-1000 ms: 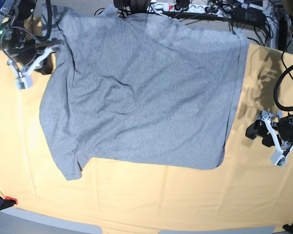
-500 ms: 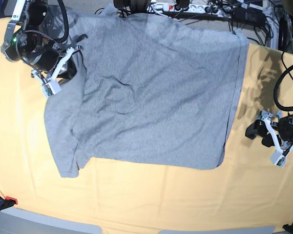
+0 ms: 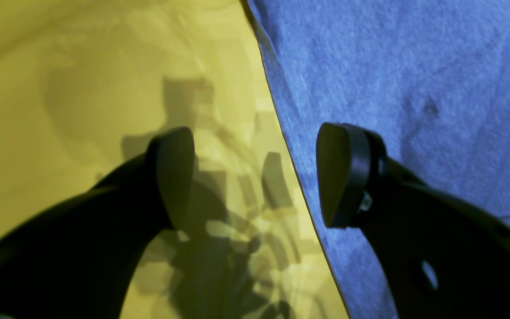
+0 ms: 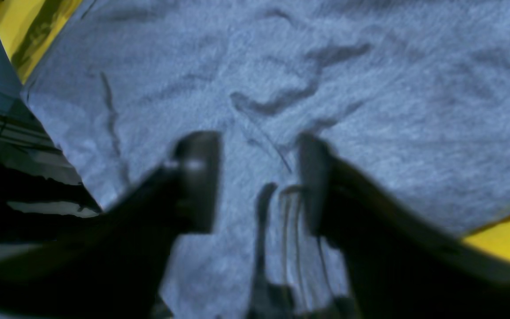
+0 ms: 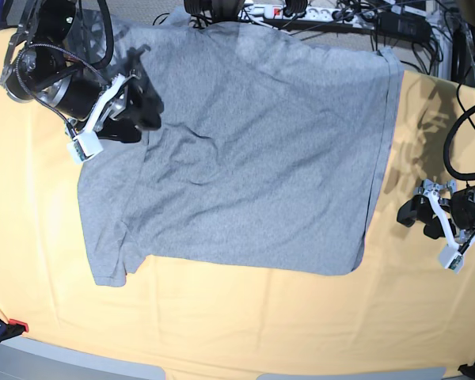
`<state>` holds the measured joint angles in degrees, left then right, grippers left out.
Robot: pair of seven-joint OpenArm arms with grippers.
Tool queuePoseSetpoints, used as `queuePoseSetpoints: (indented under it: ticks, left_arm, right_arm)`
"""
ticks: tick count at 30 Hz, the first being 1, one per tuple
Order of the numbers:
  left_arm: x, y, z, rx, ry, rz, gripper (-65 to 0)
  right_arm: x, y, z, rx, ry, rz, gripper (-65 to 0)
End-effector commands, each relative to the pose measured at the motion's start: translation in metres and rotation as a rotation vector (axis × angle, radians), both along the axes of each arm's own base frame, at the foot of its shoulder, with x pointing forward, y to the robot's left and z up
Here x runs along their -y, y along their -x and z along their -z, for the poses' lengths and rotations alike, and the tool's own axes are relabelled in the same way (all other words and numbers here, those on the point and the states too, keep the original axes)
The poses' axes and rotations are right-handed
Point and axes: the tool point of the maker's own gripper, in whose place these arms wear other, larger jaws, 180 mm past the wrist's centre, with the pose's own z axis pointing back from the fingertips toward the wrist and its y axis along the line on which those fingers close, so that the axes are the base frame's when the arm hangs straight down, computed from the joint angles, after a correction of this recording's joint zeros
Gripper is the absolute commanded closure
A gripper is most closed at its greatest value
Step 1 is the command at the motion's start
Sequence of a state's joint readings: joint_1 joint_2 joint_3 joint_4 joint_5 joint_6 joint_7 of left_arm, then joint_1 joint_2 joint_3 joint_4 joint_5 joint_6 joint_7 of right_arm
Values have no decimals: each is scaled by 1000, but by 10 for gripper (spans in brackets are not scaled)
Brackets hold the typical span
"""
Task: Layout the t-shirt on the table in an organized manner, then fold the t-shirt properly
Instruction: 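Grasp the shirt edge with the right gripper and tug it outward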
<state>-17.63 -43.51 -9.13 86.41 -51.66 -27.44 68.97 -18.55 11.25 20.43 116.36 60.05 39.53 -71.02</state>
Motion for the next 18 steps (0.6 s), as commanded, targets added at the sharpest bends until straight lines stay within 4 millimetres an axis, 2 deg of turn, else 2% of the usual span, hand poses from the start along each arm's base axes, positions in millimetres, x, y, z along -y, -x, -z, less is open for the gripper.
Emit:
queuePoseSetpoints:
  ticks: [1, 6, 10, 14, 18]
  left_arm:
    - [-4, -8, -20, 57, 3, -3, -433]
    - [-4, -8, -20, 57, 2, -4, -433]
    - [-4, -7, -20, 56, 2, -3, -433]
    - [-4, -7, -20, 55, 1, -3, -433]
    - [-4, -7, -20, 54, 1, -3, -433]
  right_arm:
    - [2, -3, -9, 32, 10, -19, -357]
    - [20, 13, 10, -77, 128, -53, -356]
    - [44, 9, 3, -61, 139, 28, -356]
    - [76, 6, -8, -29, 136, 141, -356]
    - [97, 8, -3, -46, 117, 222, -356]
